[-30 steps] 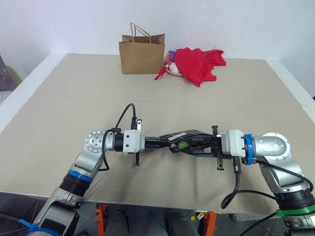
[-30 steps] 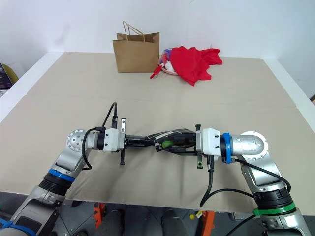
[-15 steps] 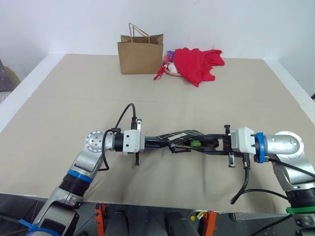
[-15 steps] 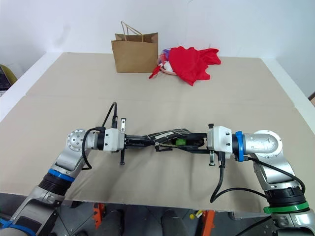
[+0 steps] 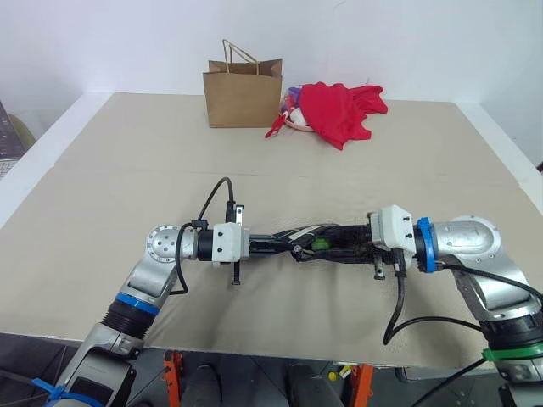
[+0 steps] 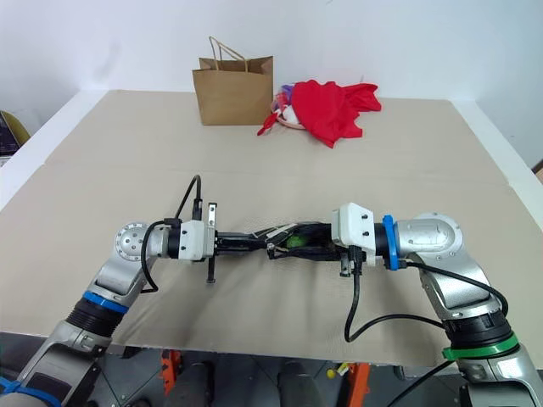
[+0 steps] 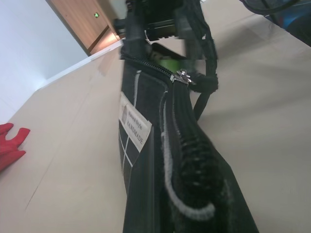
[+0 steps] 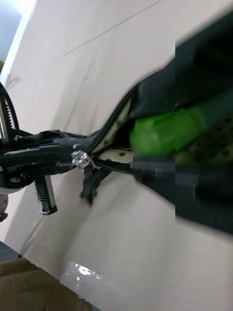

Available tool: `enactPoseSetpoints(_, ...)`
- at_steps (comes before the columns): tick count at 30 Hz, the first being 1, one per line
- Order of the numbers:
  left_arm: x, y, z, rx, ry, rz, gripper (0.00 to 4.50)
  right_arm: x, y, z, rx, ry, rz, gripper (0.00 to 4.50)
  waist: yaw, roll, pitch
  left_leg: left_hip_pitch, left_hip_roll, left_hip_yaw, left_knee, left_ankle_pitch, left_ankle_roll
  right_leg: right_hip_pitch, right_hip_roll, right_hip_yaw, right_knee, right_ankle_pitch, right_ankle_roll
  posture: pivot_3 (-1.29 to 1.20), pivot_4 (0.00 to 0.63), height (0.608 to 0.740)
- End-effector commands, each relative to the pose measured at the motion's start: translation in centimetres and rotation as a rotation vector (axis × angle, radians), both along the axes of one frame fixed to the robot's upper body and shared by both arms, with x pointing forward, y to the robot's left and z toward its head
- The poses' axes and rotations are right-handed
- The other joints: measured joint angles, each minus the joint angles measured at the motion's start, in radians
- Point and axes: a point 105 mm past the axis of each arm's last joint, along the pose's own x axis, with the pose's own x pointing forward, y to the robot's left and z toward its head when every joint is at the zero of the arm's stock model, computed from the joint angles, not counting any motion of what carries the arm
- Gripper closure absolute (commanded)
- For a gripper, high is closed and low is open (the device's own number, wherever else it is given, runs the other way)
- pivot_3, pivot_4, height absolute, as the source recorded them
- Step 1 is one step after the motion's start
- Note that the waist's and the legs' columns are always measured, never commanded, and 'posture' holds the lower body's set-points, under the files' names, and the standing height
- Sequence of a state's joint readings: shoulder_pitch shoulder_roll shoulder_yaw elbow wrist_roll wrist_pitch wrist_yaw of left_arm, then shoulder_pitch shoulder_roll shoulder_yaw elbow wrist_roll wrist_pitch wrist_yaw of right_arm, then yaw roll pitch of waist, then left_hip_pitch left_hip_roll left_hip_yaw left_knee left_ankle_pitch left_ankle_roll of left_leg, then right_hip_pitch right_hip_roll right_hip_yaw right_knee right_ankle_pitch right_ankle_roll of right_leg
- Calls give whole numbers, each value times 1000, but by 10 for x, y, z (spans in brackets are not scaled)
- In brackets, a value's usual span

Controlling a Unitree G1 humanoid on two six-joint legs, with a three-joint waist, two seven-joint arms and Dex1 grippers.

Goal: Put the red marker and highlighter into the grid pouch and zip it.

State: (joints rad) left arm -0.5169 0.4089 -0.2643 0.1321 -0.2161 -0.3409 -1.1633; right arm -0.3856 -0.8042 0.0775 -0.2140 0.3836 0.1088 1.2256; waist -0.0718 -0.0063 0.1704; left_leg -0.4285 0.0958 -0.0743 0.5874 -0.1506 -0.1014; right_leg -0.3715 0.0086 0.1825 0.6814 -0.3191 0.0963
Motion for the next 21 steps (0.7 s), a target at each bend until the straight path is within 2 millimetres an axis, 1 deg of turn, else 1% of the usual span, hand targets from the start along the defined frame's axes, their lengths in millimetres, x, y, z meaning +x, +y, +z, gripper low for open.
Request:
enactPoseSetpoints(1, -3, 1, 13, -26, -47, -4, 4500, -16, 1, 10, 7, -64, 81, 870, 0, 0, 0, 0, 0, 0, 0, 0, 0, 0, 0, 0, 0, 0, 0, 0, 150, 740)
enactPoseSetpoints(2, -3, 2, 13, -25, -47, -3, 4500, -23, -2, 8, -4, -78, 118, 376, 0, 0, 0, 0, 0, 0, 0, 0, 0, 0, 0, 0, 0, 0, 0, 0, 150, 740)
enactPoseSetpoints(3, -3, 2, 13, -23, -48, -1, 4500, -30, -5, 6, -8, -91, 146, 73, 1, 0, 0, 0, 0, 0, 0, 0, 0, 0, 0, 0, 0, 0, 0, 0, 150, 740)
enactPoseSetpoints(5, -2, 3, 13, -20, -49, 1, 4500, -35, -9, 6, -5, -121, 163, 73, 1, 0, 0, 0, 0, 0, 0, 0, 0, 0, 0, 0, 0, -1, 0, 0, 150, 740)
enactPoseSetpoints(8, -1, 4, 13, -16, -52, 3, 4500, -32, -12, 12, 28, -176, 140, 73, -1, 0, 0, 0, 0, 0, 0, 0, 0, 0, 0, 0, 0, 0, 0, 0, 150, 740)
enactPoseSetpoints(12, -2, 4, 13, -14, -53, 0, 4500, -31, -15, 10, 12, -174, 141, 73, -2, 0, 0, 1, 0, 0, 0, 1, 1, 0, 0, 0, 0, 1, 0, 0, 150, 740)
enactPoseSetpoints(15, -3, 4, 13, -11, -52, -1, 4500, -34, -11, 13, 38, -172, 151, 73, -2, 0, 0, 1, 0, 0, 0, 1, 0, 0, 0, 0, 0, 1, 0, 0, 150, 740)
enactPoseSetpoints(17, -3, 4, 12, -10, -52, -2, 4500, -36, -4, 17, 61, -190, 168, 73, -2, 0, 0, 1, 0, 0, 0, 1, 0, 0, 0, 0, 0, 1, 0, 0, 150, 740)
enactPoseSetpoints(21, -4, 4, 13, -13, -52, -4, 4500, -34, 4, 14, 81, -204, 177, 73, -2, 0, 0, 1, 0, 0, 0, 1, 0, 0, 0, 0, 0, 1, 0, 0, 150, 740)
